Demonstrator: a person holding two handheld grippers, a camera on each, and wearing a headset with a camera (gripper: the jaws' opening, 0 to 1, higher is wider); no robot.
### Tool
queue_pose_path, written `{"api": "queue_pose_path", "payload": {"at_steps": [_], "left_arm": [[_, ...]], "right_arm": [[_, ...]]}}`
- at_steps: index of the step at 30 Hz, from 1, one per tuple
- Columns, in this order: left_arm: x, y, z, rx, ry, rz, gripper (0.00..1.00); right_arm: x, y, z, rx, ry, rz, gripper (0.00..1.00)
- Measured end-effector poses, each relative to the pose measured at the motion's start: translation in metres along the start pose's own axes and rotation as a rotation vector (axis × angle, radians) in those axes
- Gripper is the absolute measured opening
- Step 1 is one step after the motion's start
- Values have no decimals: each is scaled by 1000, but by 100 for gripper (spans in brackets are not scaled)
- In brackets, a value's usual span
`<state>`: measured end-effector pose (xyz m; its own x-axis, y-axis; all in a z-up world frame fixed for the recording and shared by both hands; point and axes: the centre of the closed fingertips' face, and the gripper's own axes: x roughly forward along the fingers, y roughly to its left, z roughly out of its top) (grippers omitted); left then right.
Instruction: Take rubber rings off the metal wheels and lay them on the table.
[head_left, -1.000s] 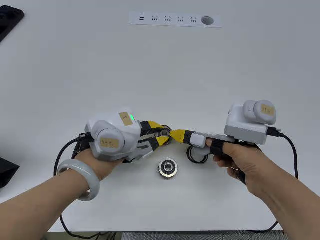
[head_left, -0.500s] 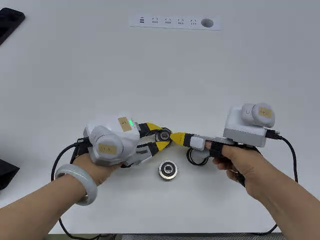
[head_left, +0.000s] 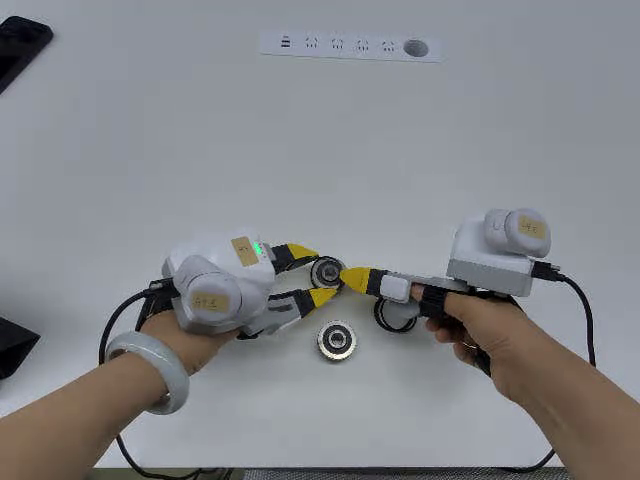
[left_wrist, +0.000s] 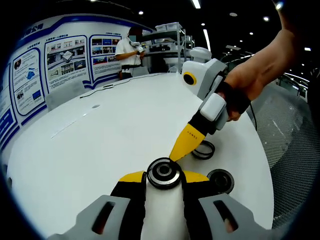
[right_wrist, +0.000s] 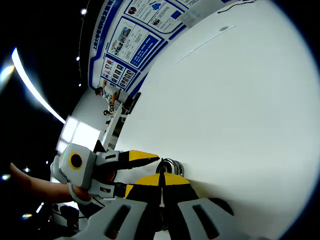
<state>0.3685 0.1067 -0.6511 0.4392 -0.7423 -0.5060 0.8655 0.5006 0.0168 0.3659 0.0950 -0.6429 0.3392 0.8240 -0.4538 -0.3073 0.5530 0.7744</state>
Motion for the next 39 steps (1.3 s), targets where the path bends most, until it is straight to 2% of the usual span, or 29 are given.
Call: {"api": "queue_pose_path", "payload": {"at_steps": [8,21,28,39], "left_arm": [[-3,3,-7,-23,8,16,39],[-9,5,-11,-43,5,30,46],[-12,7,-17,-59,10,36,51],[-17,9,-18,-88,2,51,58]], "right_arm": [[-1,5,0,-1,-2,15,2],[-7,13,0,7,-21,39,2],[-18,16,-1,21,-43,47,2],[-41,6,-7,62,-84,36,2]]}}
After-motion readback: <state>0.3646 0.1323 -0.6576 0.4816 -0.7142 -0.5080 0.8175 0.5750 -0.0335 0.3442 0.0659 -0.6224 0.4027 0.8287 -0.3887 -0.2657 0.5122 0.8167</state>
